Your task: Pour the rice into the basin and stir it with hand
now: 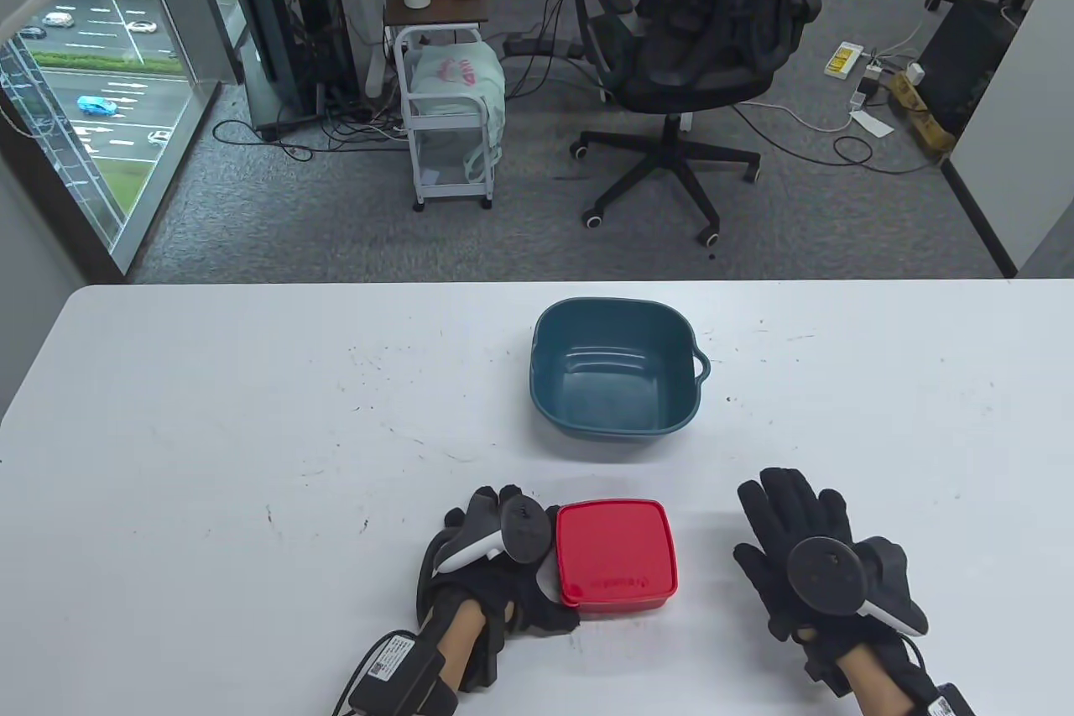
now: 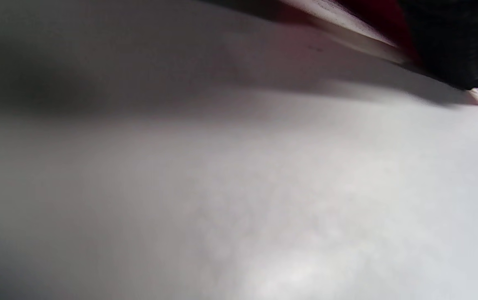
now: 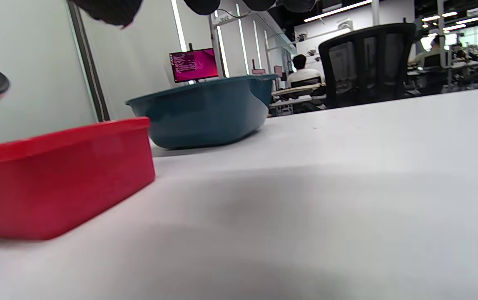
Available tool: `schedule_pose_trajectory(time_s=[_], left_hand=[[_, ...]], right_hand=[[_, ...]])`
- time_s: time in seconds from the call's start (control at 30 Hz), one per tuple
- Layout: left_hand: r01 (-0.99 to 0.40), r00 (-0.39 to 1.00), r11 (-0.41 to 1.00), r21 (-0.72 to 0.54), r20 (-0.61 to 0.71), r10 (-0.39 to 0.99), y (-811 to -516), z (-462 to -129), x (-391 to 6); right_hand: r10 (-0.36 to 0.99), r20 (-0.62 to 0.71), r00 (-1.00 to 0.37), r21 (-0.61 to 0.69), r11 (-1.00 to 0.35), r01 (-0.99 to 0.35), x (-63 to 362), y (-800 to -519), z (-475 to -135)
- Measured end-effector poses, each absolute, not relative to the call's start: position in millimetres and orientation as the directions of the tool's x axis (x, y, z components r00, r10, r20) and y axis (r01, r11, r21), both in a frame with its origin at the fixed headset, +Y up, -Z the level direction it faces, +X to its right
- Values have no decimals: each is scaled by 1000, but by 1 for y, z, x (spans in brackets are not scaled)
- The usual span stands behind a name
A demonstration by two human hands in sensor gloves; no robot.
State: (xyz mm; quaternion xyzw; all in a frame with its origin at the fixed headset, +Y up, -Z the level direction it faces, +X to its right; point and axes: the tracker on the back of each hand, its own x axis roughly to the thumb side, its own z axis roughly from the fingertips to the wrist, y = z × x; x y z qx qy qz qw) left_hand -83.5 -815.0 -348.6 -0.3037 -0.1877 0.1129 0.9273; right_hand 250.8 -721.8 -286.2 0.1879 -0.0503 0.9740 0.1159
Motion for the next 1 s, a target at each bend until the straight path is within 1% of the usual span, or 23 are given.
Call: schedule_pose_trajectory(time_s=[0.07, 0.13, 0.23, 0.33, 0.43, 0.5, 0.57, 0.67, 0.7, 0.73, 0.8, 0.83, 0.87, 1.0], left_hand=[[-100, 903, 787, -608, 277, 328, -815, -348, -84], [-99, 903, 785, -611, 276, 329, -815, -348, -84], [-98, 904, 783, -614, 275, 329, -814, -348, -85], [-98, 904, 783, -615, 275, 329, -814, -348, -85], [-97, 903, 784, -614, 276, 328, -814, -348, -85], [-98, 903, 784, -613, 276, 329, -814, -348, -85], [-98, 903, 783, -614, 276, 329, -815, -348, -85], [-98, 903, 783, -614, 276, 329, -814, -348, -85], [-97, 903, 783, -615, 276, 329, -814, -348, -85], [-96, 903, 783, -615, 277, 328, -815, -348, -85], [-92, 903, 782, -617, 279, 326, -815, -348, -85], [-91, 904, 781, -617, 279, 325, -814, -348, -85], [-87, 904, 780, -619, 280, 323, -815, -347, -85], [-84, 906, 777, -624, 277, 320, -815, -347, -84]], right_hand=[[181, 411, -894, -105, -964, -244, 239, -707, -284], [184, 458, -870, -127, -955, -269, 221, -693, -284], [186, 530, -827, -97, -956, -277, 187, -682, -284], [147, 597, -789, -61, -972, -227, 143, -681, -283], [109, 618, -778, -17, -988, -152, 110, -694, -284], [61, 600, -797, 29, -998, -55, 94, -711, -285], [27, 573, -819, 62, -998, 11, 85, -728, -284], [-18, 566, -824, 65, -996, 67, 76, -746, -280], [-81, 561, -824, -3, -995, 96, 73, -746, -277], [-128, 565, -815, -44, -991, 125, 69, -747, -275], [-221, 587, -779, -163, -975, 154, 61, -750, -270], [-314, 574, -756, -268, -945, 189, 57, -752, -268], [-354, 579, -734, -309, -929, 205, 55, -752, -267], [-398, 598, -696, -347, -911, 223, 51, -752, -264]])
